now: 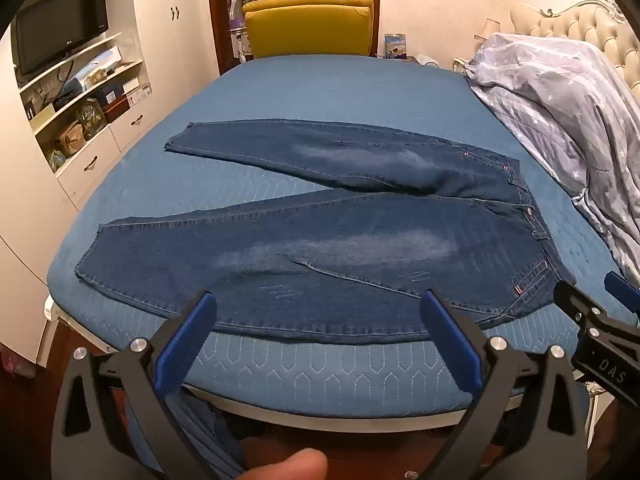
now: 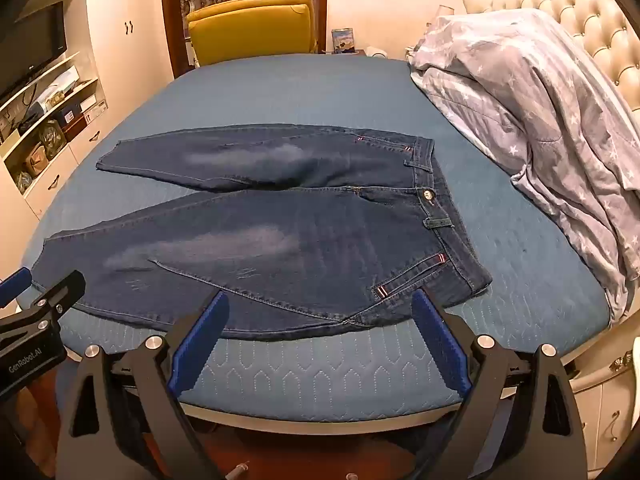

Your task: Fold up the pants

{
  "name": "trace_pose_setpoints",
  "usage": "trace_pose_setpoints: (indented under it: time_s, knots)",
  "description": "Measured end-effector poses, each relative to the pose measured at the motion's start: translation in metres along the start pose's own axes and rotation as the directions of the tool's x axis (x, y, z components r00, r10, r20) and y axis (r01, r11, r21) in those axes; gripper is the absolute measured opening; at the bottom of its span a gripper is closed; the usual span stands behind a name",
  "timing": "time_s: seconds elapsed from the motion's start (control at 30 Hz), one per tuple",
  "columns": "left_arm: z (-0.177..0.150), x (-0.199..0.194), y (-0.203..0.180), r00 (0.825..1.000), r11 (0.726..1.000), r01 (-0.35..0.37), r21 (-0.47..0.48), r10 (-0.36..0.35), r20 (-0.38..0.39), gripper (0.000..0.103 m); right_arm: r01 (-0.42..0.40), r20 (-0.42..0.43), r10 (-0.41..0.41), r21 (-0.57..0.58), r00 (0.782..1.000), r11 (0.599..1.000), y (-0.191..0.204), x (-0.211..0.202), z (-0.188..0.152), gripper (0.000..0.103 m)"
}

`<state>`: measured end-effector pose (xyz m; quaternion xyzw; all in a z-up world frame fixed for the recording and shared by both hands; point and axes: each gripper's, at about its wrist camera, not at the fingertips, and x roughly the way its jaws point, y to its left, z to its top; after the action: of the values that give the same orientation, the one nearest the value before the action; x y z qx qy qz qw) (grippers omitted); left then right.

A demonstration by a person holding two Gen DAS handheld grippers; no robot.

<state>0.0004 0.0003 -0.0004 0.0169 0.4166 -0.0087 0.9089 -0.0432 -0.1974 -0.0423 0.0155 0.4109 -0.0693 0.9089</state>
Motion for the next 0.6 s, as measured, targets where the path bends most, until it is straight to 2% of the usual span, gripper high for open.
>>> trace_pose_setpoints:
  time_s: [0.1,0.6]
  knots:
    - [0.0006,-0.0005,-0.0015,1.000,1.000,0.004,0.011,-0.004,0.001,0.102,0.005,0.020,-0.005,-0.009,1.000,1.000,0.0020,-0.0016,-0.0016,0.089]
    - [-0.0036,0.0036,0.0010,0.999,0.999,0.042,-0.008,-0.042,-0.015,0.102,-0.013,0.006,0.013,-0.015,1.000,1.000,0.0012,0.0008,-0.0011,0.089]
